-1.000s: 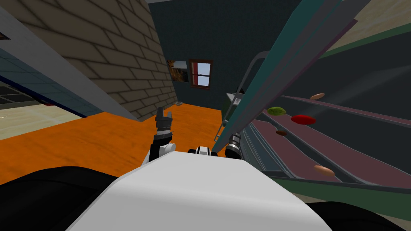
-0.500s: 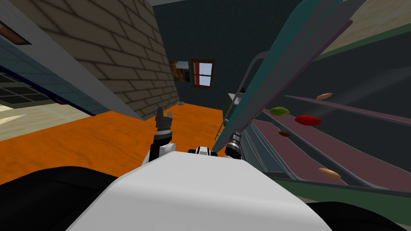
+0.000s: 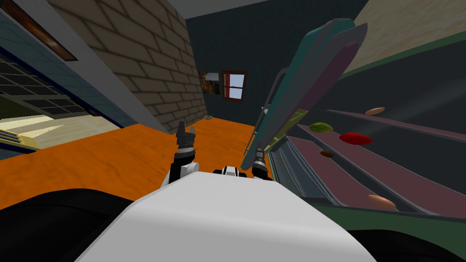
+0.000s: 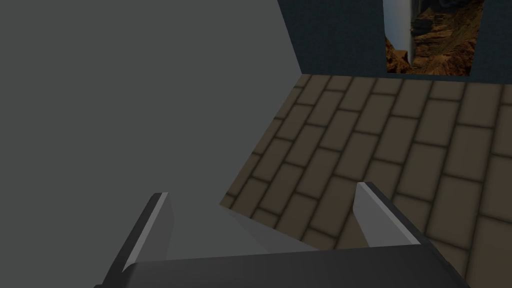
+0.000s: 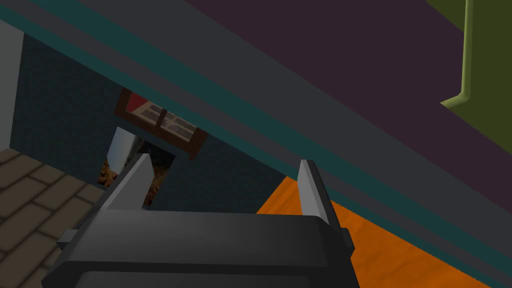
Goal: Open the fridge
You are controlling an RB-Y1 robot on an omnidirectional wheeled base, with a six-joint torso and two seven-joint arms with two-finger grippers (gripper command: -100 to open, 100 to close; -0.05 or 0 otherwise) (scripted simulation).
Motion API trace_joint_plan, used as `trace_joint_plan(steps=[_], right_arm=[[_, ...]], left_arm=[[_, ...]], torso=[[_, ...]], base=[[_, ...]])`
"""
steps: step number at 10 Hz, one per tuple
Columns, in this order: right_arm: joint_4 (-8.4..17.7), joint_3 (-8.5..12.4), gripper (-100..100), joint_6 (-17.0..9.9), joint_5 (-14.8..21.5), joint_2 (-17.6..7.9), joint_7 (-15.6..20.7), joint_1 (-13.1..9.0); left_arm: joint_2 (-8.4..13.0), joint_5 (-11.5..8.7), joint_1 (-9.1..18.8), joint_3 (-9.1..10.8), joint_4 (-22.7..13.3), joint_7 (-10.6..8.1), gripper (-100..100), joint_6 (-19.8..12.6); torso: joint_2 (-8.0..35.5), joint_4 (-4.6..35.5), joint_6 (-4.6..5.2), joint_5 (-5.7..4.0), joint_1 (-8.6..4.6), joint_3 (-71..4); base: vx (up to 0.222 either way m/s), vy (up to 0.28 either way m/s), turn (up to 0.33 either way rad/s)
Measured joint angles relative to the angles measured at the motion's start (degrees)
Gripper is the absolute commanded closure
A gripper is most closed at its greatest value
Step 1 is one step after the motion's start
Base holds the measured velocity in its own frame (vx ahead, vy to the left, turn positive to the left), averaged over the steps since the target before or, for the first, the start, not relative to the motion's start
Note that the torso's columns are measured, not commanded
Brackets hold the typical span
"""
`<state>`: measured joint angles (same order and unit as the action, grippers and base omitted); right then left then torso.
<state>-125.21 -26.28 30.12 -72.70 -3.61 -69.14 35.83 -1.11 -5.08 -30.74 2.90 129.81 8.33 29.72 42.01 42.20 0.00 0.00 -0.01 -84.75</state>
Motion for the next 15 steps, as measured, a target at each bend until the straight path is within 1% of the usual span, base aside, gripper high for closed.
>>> trace_joint_plan(steps=[1, 2, 3, 4, 5, 6, 7, 8, 10, 11, 12, 13, 14, 15], right_arm=[[0.8, 0.2, -100, 0.0, 1.8, -0.3, 1.6, -0.2], [1.1, 0.3, -100, 0.0, 2.9, -0.3, 2.9, -0.3], [2.4, 2.0, -100, -1.4, 4.4, -2.0, 4.4, -1.8], [4.3, 2.4, -100, -2.7, 6.6, -3.9, 5.8, -3.4], [5.6, 2.8, -100, -4.3, 8.3, -5.5, 7.5, -4.7], [7.4, 3.4, -100, -6.1, 9.8, -6.1, 9.0, -6.0], [9.1, 3.1, -100, -7.0, 11.7, -6.2, 10.6, -6.2], [10.8, 3.1, -100, -7.4, 13.5, -6.1, 12.2, -6.4], [11.4, 3.2, -100, -7.7, 16.7, -6.2, 15.4, -6.4], [11.4, 3.2, -100, -7.7, 17.3, -6.2, 16.8, -6.3], [12.9, 4.9, -100, -9.2, 18.8, -7.7, 18.4, -8.0], [14.5, 5.9, -100, -11.1, 20.5, -9.4, 20.2, -9.7], [15.9, 6.2, -100, -13.2, 22.1, -10.5, 22.2, -11.3], [18.0, 6.3, -100, -14.7, 23.8, -11.4, 23.9, -12.5]], left_arm=[[0.0, 0.0, 0.0, 0.0, 0.0, 0.0, 0, 0.0], [0.0, 0.0, 0.0, 0.0, 0.0, 0.0, 0, 0.0], [0.0, 0.0, 0.0, -0.02, 0.0, 0.0, 0, 0.0], [0.0, 0.0, 0.0, -0.02, 0.0, 0.0, 0, 0.0], [0.0, 0.0, 0.0, -0.01, 0.0, 0.0, 0, 0.0], [0.0, 0.0, 0.0, 0.0, 0.0, 0.0, 0, 0.0], [0.0, 0.0, 0.0, 0.0, 0.0, 0.0, 0, 0.0], [0.0, 0.0, 0.0, 0.0, 0.0, 0.0, 0, 0.0], [0.0, 0.0, 0.0, 0.0, 0.0, 0.0, 0, 0.0], [0.0, 0.0, 0.0, 0.0, 0.0, 0.0, 0, 0.0], [0.0, 0.0, 0.0, -0.02, 0.0, 0.0, 0, 0.0], [0.0, 0.0, 0.0, -0.02, 0.0, 0.0, 0, 0.0], [0.0, 0.0, 0.0, -0.01, 0.0, 0.0, 0, 0.0], [0.0, 0.0, 0.0, 0.0, 0.0, 0.0, 0, 0.0]], torso=[[0.2, 0.1, 0.0, 0.0, 0.0, 0.1], [0.4, 0.1, 0.0, 0.0, 0.01, 0.2], [0.9, 0.2, -0.06, 0.03, 0.15, 0.5], [0.8, 0.3, -0.04, 0.04, 0.16, 0.5], [0.3, 0.1, 0.06, -0.01, -0.07, 0.2], [-0.1, 0.0, 0.03, -0.05, -0.16, 0.0], [-0.2, -0.1, 0.0, -0.04, -0.12, -0.1], [0.0, 0.0, 0.0, -0.02, -0.05, 0.0], [0.3, 0.1, 0.0, 0.01, 0.04, 0.2], [0.4, 0.1, 0.0, 0.01, 0.04, 0.3], [0.8, 0.2, -0.06, 0.04, 0.19, 0.5], [0.8, 0.2, -0.03, 0.06, 0.21, 0.5], [0.3, 0.1, 0.04, 0.0, -0.04, 0.2], [0.0, 0.0, 0.04, -0.06, -0.22, 0.0]], base=[[0.011, -0.002, 0.0], [-0.182, 0.045, 0.323], [-0.214, 0.064, 0.487], [-0.114, 0.035, 0.095], [-0.041, 0.011, -0.082], [0.005, -0.002, -0.02], [0.024, -0.007, 0.009], [0.023, -0.007, 0.004], [0.007, -0.002, -0.001], [-0.148, 0.058, 0.299], [-0.208, 0.089, 0.413], [-0.125, 0.055, 0.153], [-0.048, 0.013, -0.032], [-0.007, -0.009, -0.026]])
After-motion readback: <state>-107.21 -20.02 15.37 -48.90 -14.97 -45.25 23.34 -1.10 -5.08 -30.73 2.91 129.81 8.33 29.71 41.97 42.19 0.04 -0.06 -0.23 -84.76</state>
